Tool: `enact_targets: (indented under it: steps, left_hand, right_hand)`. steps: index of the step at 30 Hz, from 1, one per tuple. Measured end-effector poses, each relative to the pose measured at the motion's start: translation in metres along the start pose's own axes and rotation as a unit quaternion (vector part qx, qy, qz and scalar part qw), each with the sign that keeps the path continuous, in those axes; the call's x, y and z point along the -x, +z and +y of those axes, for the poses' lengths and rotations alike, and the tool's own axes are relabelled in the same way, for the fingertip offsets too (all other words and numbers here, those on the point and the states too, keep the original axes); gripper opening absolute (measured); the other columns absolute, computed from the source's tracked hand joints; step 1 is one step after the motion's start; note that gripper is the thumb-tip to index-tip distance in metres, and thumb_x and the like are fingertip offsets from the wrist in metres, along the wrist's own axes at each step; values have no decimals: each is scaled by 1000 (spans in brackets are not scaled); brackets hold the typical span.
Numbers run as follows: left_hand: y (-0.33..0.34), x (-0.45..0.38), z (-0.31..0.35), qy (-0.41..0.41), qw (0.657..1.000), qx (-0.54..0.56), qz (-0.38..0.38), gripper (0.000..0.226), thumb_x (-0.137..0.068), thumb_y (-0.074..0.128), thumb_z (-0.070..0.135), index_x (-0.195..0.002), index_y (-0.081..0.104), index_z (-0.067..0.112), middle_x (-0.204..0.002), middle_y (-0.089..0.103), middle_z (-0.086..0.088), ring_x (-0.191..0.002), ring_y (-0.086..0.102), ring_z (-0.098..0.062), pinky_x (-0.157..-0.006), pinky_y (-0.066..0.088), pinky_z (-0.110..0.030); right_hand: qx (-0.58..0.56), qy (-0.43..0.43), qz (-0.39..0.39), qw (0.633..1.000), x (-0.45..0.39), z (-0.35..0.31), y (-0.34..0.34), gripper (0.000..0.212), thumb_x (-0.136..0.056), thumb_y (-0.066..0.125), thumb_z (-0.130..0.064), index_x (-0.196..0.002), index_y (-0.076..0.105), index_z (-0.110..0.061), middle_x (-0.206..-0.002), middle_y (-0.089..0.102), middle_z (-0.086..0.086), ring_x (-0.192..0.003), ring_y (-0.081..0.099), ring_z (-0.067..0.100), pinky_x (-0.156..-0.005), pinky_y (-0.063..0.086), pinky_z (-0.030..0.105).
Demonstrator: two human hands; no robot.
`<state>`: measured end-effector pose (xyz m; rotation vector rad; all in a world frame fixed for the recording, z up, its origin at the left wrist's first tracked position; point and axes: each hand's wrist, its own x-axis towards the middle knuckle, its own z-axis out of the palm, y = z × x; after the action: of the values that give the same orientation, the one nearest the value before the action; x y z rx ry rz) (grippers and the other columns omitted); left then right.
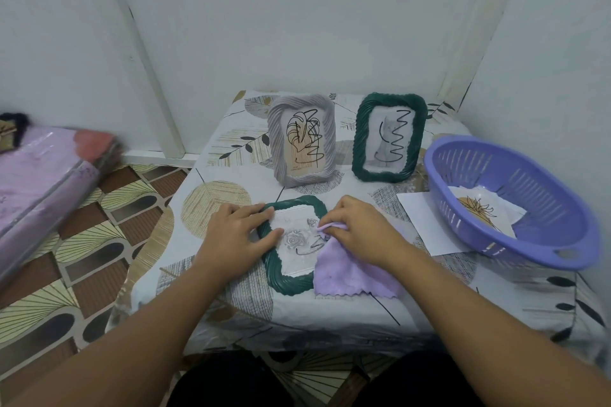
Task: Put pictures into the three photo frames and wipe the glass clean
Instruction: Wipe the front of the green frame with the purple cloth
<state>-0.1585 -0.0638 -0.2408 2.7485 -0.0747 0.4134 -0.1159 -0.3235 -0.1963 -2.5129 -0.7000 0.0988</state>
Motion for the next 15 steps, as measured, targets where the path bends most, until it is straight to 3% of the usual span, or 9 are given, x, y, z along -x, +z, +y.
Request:
enact_targets:
  steps: [6,12,15]
  left_hand:
    - [0,1,0,-2,1000,3,-1,75,-81,34,82,-136,61,40,-142,56,18,-108,40,-14,-98,38,-35]
    - [-2,0,1,-4,1000,0,-4,75,-80,34,82,-136,60,40,-143,56,18,-109,40,-14,-98,39,-37]
    - [-1,0,1,-5,1000,3,-3,74,-81,34,82,-136,60,41,-143,55,19,-108,39,-13,-98,39,-37]
  right_hand:
    - [63,-4,-58,996,0,-9,-6,17,-97,65,-28,-105,78,-34,-100,51,-6,-96,56,17,-84,46,34]
    - [80,-4,-23,997,-9,-17,0,19,-98,62,-26,-108,77,-33,-102,51,-4,-97,58,21,-78,43,32]
    - [70,-14,-57,996,-6,-15,-2,16,-96,66,-28,-105,78,-33,-100,50,-6,-96,56,18,-83,45,33]
